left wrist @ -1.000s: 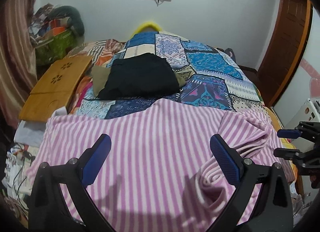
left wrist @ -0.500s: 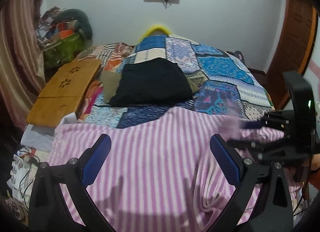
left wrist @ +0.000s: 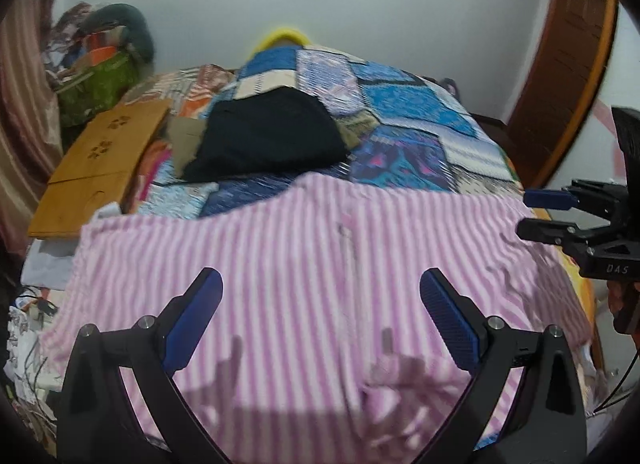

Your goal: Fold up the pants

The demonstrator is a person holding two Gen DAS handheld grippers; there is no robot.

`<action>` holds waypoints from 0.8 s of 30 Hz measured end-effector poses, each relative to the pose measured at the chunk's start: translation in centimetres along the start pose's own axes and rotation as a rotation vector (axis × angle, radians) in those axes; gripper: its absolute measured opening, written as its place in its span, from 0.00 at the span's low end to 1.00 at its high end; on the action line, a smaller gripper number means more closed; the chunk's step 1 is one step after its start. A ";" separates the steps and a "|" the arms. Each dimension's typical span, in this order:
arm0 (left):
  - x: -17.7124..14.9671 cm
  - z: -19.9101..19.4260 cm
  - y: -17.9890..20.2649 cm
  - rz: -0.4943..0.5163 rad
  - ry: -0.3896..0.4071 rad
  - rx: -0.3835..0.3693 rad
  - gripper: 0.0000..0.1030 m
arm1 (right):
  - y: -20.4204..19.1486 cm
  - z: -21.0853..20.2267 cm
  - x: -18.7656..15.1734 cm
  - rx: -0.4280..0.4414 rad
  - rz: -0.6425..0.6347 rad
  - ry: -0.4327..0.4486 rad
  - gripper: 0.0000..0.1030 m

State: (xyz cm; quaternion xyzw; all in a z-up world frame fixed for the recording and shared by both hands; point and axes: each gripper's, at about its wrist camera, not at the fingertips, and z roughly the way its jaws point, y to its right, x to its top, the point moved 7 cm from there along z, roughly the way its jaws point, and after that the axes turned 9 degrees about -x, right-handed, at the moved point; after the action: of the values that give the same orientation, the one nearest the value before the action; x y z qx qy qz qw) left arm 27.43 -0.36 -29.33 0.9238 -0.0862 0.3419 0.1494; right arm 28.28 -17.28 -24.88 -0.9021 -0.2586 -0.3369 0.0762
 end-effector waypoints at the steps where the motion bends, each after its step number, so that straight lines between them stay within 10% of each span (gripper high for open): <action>1: -0.4 -0.1 0.5 0.007 -0.006 -0.009 0.97 | 0.4 -0.7 -1.1 -0.007 0.013 -0.010 0.47; 7: -4.0 -0.7 2.8 0.044 -0.067 -0.038 0.97 | 1.5 -3.8 -6.9 -0.042 0.100 -0.041 0.52; 14: -9.5 0.4 0.1 0.106 -0.184 0.127 0.92 | 1.4 -4.0 -12.3 -0.050 0.159 -0.096 0.53; 24: -6.9 -3.3 -1.4 0.040 -0.112 0.099 0.75 | 3.8 -5.7 -14.4 -0.068 0.289 -0.068 0.53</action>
State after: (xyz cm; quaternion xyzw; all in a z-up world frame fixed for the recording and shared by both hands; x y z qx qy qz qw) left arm 20.61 2.45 -31.85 0.9458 -0.0959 0.2965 0.0917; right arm 17.75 -28.25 -29.73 -0.9429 -0.1168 -0.3003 0.0844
